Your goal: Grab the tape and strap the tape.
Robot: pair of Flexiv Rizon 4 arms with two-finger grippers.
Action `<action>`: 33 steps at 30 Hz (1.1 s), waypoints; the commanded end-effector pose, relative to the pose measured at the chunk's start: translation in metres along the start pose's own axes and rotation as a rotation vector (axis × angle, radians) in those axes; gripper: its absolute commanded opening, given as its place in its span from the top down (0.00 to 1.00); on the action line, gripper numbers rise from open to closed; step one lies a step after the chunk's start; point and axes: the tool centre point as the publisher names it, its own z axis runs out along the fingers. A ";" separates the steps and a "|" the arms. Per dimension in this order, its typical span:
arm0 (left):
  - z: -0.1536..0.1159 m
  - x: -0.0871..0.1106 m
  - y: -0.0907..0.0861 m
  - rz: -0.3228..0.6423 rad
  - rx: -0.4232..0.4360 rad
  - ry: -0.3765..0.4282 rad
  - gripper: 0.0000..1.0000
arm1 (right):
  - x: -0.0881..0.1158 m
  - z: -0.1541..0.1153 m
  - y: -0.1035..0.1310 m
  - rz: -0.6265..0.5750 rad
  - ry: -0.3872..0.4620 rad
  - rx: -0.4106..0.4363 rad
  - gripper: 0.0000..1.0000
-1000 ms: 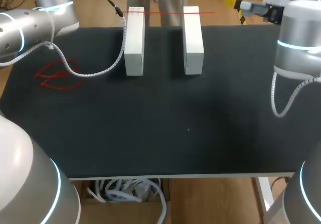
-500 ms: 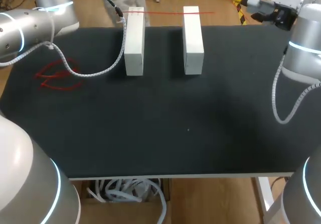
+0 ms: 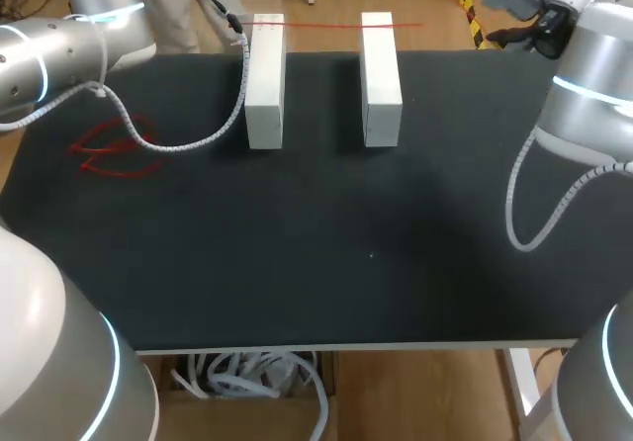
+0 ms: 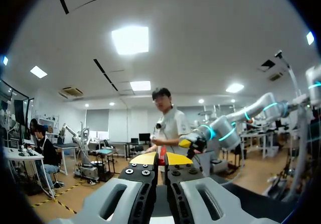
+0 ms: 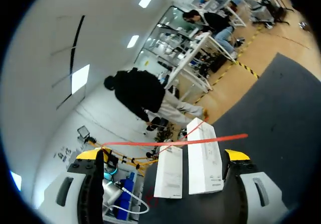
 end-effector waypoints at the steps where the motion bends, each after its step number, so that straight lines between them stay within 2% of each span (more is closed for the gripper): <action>1: 0.000 0.001 -0.001 0.000 -0.002 -0.003 1.00 | 0.005 0.006 -0.003 0.066 -0.044 -0.030 0.00; 3: 0.000 0.001 -0.001 0.000 -0.002 -0.003 1.00 | 0.004 0.007 -0.004 0.108 -0.009 -0.031 0.00; 7: 0.000 0.001 -0.001 0.000 -0.002 -0.003 1.00 | 0.001 0.011 -0.003 0.072 0.086 -0.012 0.00; 8: 0.000 0.001 -0.001 0.000 -0.002 -0.003 1.00 | 0.000 0.012 -0.004 0.029 0.130 -0.022 0.00; 9: 0.000 0.001 -0.001 0.000 -0.002 -0.003 1.00 | -0.001 0.013 -0.003 0.030 0.131 -0.023 0.00; 12: 0.000 0.001 -0.001 0.000 -0.002 -0.003 1.00 | -0.007 0.015 0.000 0.020 0.124 -0.042 0.00; 15: 0.000 0.001 -0.001 0.000 -0.002 -0.003 1.00 | -0.012 0.018 0.003 0.065 0.102 -0.088 0.00; 21: 0.000 0.001 -0.001 0.000 -0.002 -0.003 1.00 | -0.009 0.018 0.000 0.162 0.065 -0.169 0.00; 25: 0.000 0.001 -0.001 0.000 -0.002 -0.003 1.00 | -0.009 0.017 -0.005 0.214 0.034 -0.187 0.00; 29: 0.000 0.001 -0.001 0.000 -0.002 -0.003 1.00 | -0.020 0.016 -0.006 0.268 -0.034 -0.240 0.00; 33: 0.000 0.001 -0.001 0.000 -0.002 -0.003 1.00 | -0.026 0.016 -0.006 0.295 -0.047 -0.265 0.00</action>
